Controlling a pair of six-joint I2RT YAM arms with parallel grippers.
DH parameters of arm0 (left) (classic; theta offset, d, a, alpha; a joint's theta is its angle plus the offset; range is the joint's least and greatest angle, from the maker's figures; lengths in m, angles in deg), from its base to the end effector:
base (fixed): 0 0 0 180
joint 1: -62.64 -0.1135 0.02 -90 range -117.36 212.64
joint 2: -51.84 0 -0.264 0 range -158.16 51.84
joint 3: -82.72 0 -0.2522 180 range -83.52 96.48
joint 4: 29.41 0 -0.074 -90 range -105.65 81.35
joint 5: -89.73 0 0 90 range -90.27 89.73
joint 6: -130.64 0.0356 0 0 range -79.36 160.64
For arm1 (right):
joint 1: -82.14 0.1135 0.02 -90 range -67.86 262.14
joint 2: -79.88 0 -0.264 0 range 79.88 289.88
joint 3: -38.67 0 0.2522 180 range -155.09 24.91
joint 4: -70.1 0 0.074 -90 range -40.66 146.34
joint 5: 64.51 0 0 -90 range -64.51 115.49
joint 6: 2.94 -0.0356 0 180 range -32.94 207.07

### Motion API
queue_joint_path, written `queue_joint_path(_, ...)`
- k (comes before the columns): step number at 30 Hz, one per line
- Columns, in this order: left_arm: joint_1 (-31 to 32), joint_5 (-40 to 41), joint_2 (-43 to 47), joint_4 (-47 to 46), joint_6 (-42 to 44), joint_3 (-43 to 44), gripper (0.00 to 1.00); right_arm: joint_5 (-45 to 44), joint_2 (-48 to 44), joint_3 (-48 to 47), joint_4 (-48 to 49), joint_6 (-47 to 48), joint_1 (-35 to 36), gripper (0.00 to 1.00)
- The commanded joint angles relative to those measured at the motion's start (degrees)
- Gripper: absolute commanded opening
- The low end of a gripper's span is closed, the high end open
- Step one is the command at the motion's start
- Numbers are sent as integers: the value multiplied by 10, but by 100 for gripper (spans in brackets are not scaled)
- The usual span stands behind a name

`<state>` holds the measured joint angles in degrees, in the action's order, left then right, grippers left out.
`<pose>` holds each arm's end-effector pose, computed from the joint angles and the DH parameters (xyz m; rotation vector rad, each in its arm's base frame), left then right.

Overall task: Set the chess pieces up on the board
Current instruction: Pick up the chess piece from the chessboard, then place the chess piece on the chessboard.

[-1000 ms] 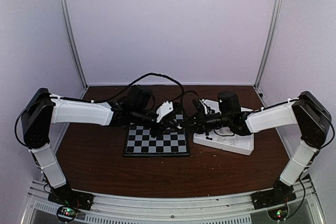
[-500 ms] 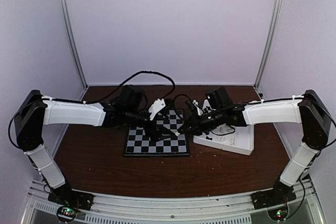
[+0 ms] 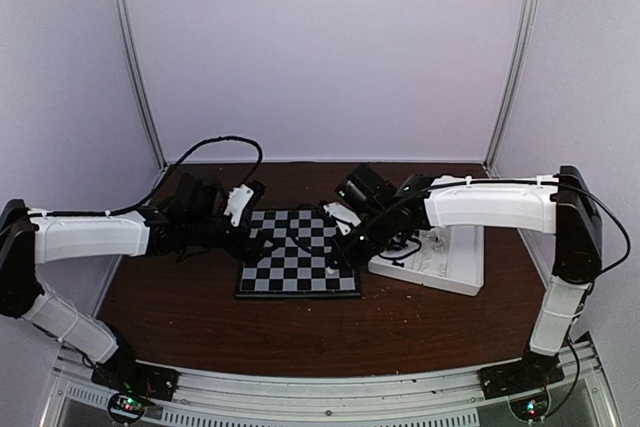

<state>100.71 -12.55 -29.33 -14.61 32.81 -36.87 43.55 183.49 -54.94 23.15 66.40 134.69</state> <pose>0.2345 -0.1933 0.2217 0.7089 2.1453 -0.6759 0.2280 0.3158 0.2359 -0.8776 2.6010 0.8349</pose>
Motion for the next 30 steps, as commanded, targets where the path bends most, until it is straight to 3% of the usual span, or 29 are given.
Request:
queue_joint_path(1, -27, 131, 43, 20, -79, -35, 98, -91, 29, -38, -76, 47, 21, 0)
queue_joint_path(5, -34, 205, 51, 65, -93, -33, 98, -117, 56, -65, -102, 57, 35, 0)
queue_joint_path(9, -54, 231, 45, 93, -130, -27, 98, -133, 79, -82, -114, 61, 43, 0)
queue_joint_path(30, -70, 209, 25, 97, -139, -26, 98, -145, 140, -104, -84, 58, 46, 0)
